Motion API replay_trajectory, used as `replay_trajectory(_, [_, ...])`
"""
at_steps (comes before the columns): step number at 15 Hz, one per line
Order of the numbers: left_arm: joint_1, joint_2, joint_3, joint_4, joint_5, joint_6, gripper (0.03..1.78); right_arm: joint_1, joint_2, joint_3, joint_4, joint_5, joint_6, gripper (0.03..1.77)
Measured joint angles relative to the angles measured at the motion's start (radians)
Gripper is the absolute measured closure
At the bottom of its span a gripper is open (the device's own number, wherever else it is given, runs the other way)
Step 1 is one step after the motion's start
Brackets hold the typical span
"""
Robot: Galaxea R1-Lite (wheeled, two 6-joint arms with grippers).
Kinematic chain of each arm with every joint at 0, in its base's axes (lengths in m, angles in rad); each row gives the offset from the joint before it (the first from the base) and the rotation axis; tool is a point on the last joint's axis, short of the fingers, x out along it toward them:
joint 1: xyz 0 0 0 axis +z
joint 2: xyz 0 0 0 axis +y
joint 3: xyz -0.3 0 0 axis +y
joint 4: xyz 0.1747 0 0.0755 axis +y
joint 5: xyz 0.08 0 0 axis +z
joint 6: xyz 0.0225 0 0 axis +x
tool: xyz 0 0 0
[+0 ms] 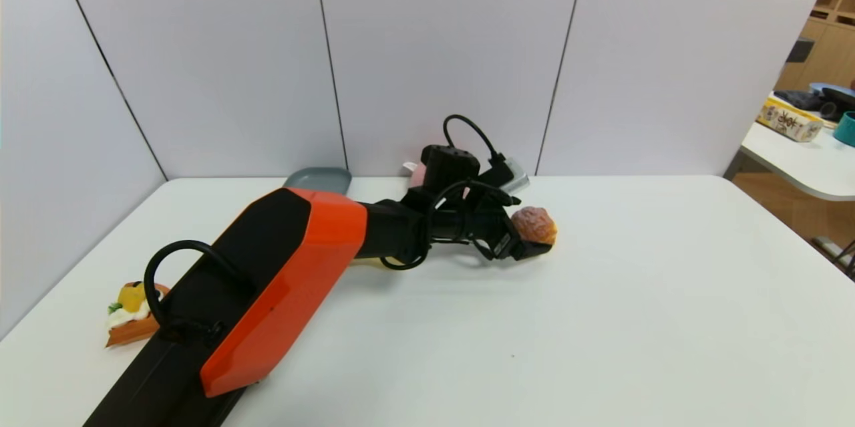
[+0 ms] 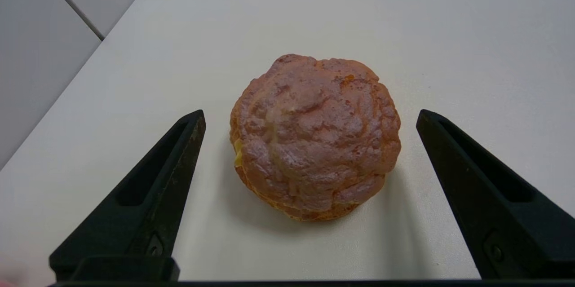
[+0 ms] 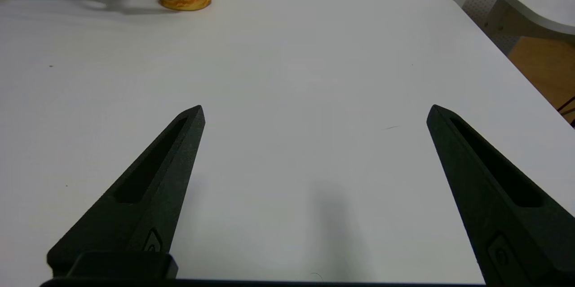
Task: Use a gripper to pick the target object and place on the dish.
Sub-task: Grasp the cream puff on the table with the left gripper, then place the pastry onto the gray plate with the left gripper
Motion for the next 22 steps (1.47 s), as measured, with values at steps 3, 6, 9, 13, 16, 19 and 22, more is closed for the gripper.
replay_trajectory(3, [-0.001,0.018,0.000,-0.014,0.000,-0.009,0.12,0.000,0.000,0.000,0.000,0.000,0.000,0.09])
replay_trajectory(6, [-0.001,0.027,0.000,-0.015,0.000,-0.010,0.12,0.000,0.000,0.000,0.000,0.000,-0.001,0.09])
replay_trajectory(9, [-0.001,0.031,-0.003,-0.013,0.000,-0.011,0.26,0.000,0.000,0.000,0.000,0.000,0.000,0.09])
replay_trajectory(13, [-0.001,0.032,-0.003,-0.015,0.000,-0.012,0.82,0.000,0.000,0.000,0.000,0.000,0.000,0.09])
replay_trajectory(16, [-0.001,0.031,-0.003,-0.018,0.000,-0.012,0.97,0.000,0.000,0.000,0.000,0.000,0.000,0.09])
replay_trajectory(19, [-0.001,0.024,-0.003,-0.012,0.000,-0.011,0.98,0.000,0.000,0.000,0.000,0.000,0.000,0.09])
replay_trajectory(22, [0.004,-0.005,0.004,0.004,0.001,-0.007,0.98,0.000,0.000,0.000,0.000,0.000,0.000,0.09])
